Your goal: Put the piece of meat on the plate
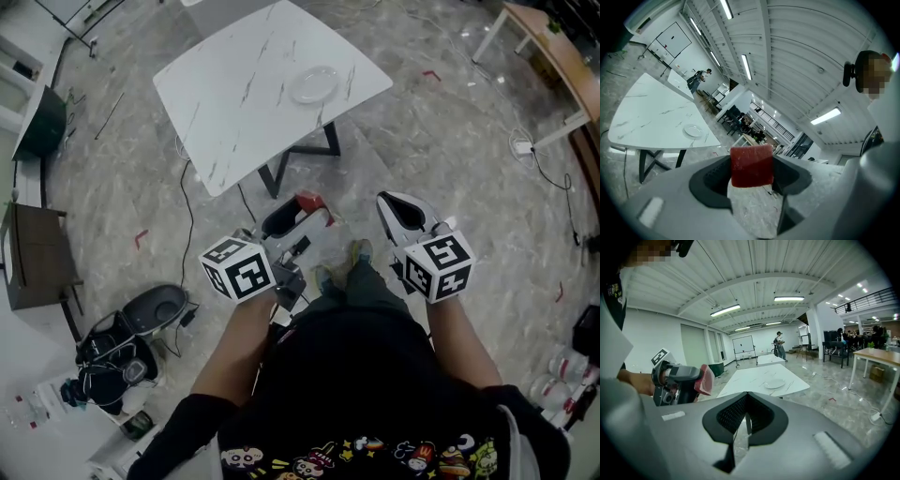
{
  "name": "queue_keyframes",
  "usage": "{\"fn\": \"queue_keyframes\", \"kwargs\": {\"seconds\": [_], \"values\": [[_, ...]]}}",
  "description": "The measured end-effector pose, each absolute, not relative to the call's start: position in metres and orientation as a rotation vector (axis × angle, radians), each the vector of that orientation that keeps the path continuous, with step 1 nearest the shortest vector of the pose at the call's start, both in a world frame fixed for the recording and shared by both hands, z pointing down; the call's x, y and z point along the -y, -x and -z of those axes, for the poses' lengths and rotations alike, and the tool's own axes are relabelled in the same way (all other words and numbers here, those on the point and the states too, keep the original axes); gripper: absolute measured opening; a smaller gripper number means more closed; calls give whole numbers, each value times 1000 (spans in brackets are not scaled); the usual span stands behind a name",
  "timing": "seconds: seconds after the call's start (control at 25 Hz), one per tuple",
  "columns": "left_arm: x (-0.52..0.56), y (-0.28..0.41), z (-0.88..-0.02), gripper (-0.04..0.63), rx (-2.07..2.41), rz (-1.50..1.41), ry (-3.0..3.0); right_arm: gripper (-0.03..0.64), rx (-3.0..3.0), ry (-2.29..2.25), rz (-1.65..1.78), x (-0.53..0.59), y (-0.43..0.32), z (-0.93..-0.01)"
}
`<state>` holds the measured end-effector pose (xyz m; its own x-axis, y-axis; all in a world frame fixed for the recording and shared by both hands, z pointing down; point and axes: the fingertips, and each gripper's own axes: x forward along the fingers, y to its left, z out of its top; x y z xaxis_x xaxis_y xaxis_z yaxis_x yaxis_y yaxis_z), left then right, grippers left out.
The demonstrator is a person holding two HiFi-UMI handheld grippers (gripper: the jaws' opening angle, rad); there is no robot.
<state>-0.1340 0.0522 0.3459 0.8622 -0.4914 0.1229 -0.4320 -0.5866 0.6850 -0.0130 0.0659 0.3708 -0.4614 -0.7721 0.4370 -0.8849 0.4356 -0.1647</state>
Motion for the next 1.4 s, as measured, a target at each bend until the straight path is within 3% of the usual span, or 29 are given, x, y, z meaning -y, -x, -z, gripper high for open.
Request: {"fn": "queue_keyframes", "kwargs": {"seconds": [0.8, 1.4], "values": [[82, 68, -373, 273, 804, 39, -2198, 23, 2474, -1254, -613, 85, -45, -402], [122, 36, -392, 273, 918, -16, -2173, 23, 2520, -1160, -624, 123, -86, -413]]}}
